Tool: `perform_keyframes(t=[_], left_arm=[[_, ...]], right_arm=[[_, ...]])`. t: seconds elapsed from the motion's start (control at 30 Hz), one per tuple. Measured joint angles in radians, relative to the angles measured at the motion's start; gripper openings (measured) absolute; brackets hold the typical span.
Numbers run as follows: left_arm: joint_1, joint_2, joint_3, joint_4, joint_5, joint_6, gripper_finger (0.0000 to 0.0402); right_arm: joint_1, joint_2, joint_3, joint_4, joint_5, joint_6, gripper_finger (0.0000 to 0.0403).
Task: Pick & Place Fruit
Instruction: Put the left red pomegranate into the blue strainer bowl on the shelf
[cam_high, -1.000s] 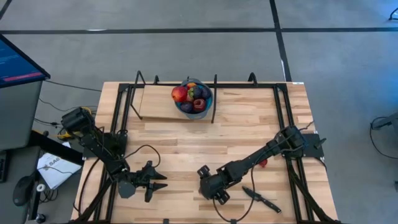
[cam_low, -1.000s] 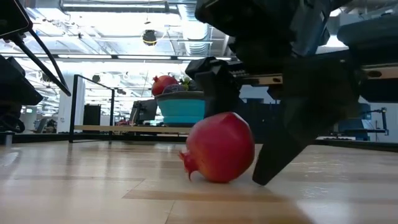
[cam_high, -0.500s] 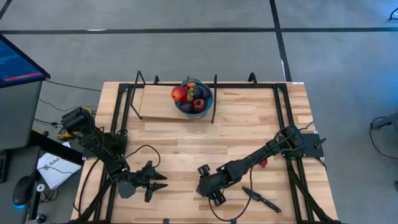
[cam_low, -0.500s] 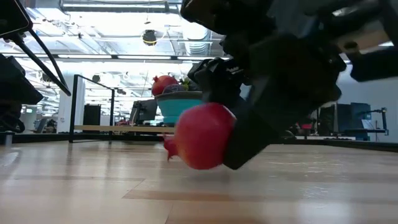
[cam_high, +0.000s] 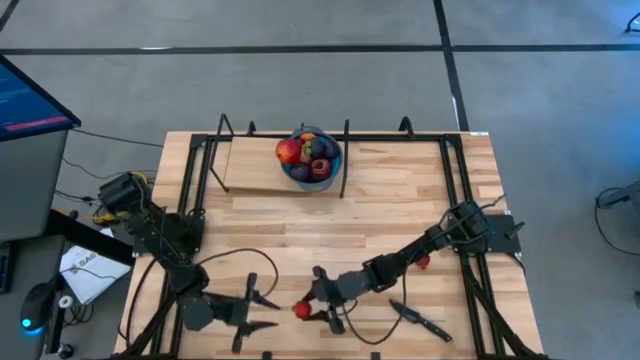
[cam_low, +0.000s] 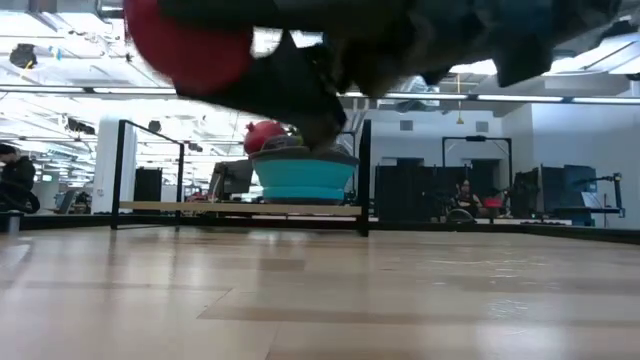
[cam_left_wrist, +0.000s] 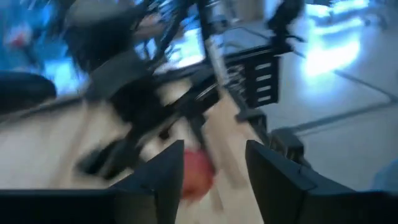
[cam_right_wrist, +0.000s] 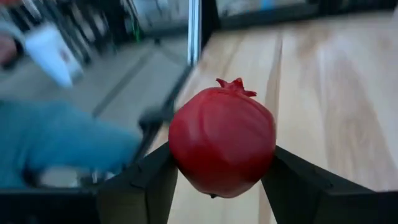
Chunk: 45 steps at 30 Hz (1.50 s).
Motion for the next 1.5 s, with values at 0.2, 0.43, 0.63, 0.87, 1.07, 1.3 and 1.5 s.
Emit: perform_keyframes(t=[0.2,0.43,0.63,0.87,1.07,1.3,1.5], left_arm=[[0.045,0.0,0.083,-0.001,0.133,0.297,0.0247],[0.088,0.0,0.091,-0.01,0.131,0.425,0.0338],[0.136,0.0,0.091,-0.063,0.179,0.422,0.0331],[0.15,0.0,0.078,-0.078,0.194,0.403,0.0293],[0.15,0.0,0.073,-0.102,0.194,0.382,0.0276],[0.166,0.0,0.073,-0.101,0.195,0.379,0.0263],[0.186,0.0,0.073,-0.099,0.24,0.375,0.023]], right_arm=[[-0.018,0.0,-0.005,0.201,-0.014,0.002,0.0204],[-0.028,0.0,-0.005,0.266,-0.028,-0.005,0.0198],[-0.038,0.0,-0.005,0.283,-0.028,-0.005,0.0204],[-0.038,0.0,-0.004,0.282,-0.033,-0.006,0.02],[-0.038,0.0,-0.004,0.282,-0.058,-0.001,0.0202],[-0.042,0.0,-0.004,0.282,-0.082,0.002,0.0201],[-0.043,0.0,-0.004,0.282,-0.084,0.01,0.0205]])
